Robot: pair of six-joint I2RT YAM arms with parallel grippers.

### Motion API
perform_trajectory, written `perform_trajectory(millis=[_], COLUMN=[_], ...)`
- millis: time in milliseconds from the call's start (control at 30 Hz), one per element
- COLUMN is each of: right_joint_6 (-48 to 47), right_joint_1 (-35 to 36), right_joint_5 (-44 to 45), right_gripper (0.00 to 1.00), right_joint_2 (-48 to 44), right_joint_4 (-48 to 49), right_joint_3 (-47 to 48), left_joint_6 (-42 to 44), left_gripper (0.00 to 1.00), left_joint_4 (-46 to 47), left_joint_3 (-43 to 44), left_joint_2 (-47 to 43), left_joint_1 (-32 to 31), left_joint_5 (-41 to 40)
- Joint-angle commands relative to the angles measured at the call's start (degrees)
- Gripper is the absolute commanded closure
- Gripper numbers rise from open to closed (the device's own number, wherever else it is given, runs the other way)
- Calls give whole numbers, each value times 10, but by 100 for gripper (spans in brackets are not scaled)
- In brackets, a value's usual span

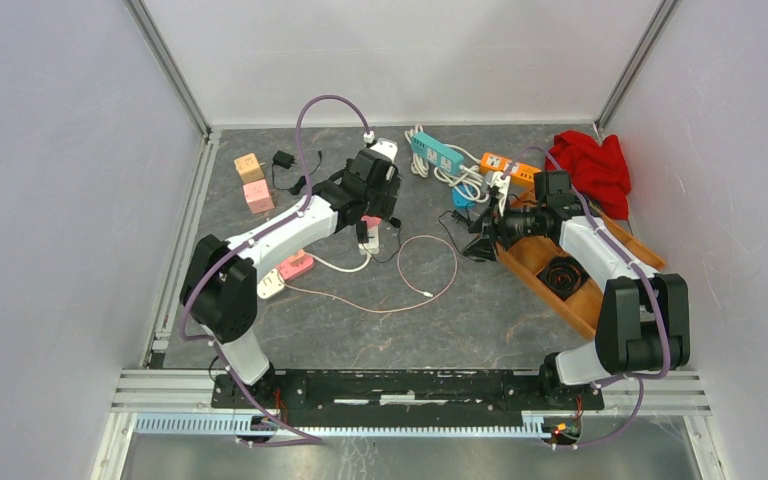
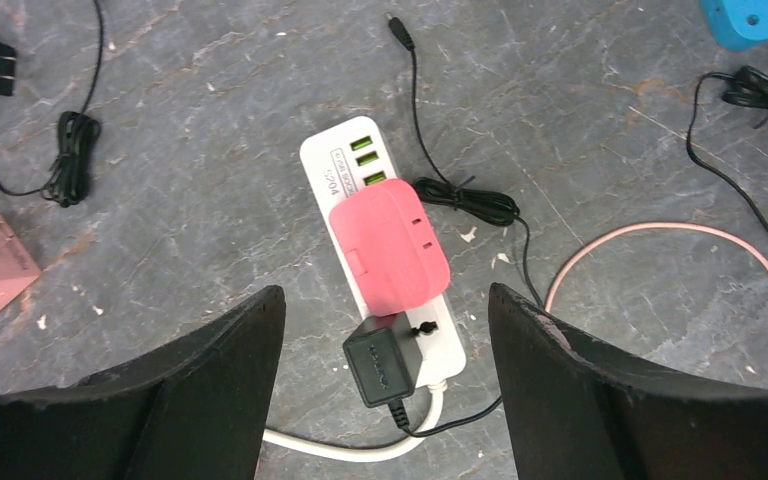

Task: Pull the plug off the socket
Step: Remove the plug from the socket.

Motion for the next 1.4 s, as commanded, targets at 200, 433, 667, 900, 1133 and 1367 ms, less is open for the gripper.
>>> perform_trajectory(millis=[200, 433, 667, 900, 1133, 1367], right_joint_6=[-15, -22, -23, -24, -36, -49], right_joint_1=[5, 5, 5, 7, 18, 34], right_joint_5=[2, 7, 3, 14, 19, 21], right_gripper=[24, 24, 24, 24, 24, 23], right_joint_2=[11, 15, 15, 25, 40, 45], right_joint_4=[-9, -20, -19, -20, -34, -50], right_joint_3=[30, 36, 35, 35, 44, 53], left_joint_6=[-51, -85, -132, -156, -183, -179], left_gripper=[60, 58, 56, 51, 48, 46], left_joint_4=[-5, -26, -43, -66, -76, -82], left_joint_3=[31, 38, -3, -13, -14, -6], left_joint_2=[14, 13, -10, -15, -11, 17], left_joint_1=[-12, -12, -8, -8, -8, -8], left_joint_5=[-30, -48, -19, -49, -106, -71])
